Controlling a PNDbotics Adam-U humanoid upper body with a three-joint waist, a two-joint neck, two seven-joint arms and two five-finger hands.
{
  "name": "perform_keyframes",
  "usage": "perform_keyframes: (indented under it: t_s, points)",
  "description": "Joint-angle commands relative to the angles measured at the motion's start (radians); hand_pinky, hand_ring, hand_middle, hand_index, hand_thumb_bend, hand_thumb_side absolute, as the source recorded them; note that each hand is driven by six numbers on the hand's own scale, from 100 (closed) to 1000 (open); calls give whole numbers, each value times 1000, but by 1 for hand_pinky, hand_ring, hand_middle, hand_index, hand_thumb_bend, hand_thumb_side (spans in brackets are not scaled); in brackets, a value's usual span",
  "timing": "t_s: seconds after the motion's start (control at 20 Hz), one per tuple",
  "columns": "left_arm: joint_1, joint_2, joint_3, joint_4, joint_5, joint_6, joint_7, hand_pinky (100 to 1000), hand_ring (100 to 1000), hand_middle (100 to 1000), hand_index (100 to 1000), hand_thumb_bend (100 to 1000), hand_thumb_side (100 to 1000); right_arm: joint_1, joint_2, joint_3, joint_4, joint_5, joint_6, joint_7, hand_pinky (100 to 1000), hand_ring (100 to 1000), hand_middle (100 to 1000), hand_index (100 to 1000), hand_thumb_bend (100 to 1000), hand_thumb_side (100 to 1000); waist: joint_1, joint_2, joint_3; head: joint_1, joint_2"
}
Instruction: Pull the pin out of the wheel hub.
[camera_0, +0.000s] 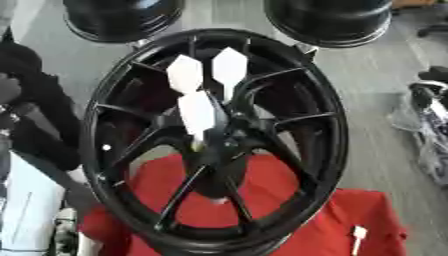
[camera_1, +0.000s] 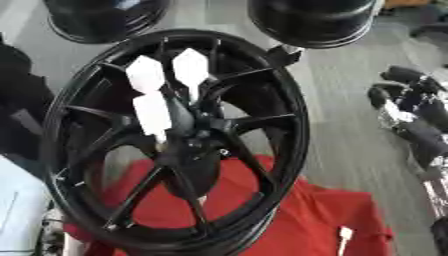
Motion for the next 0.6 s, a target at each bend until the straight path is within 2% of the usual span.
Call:
perform_keyframes:
  t_s: [0.05, 0.6]
  points:
    - [-5, 27, 9, -17, -5, 0, -1, 788, 904, 759, 810, 163, 831, -9, -28, -2, -26, -3, -1, 1, 912, 732, 720, 753, 450, 191, -1, -11, 0, 9, 10]
    - [-8, 26, 7, -17, -6, 1, -2, 788, 908, 761, 811, 161, 831, -8, -26, -3, -30, 1, -1, 0, 912, 732, 720, 753, 449, 192, -4, -7, 3, -2, 14]
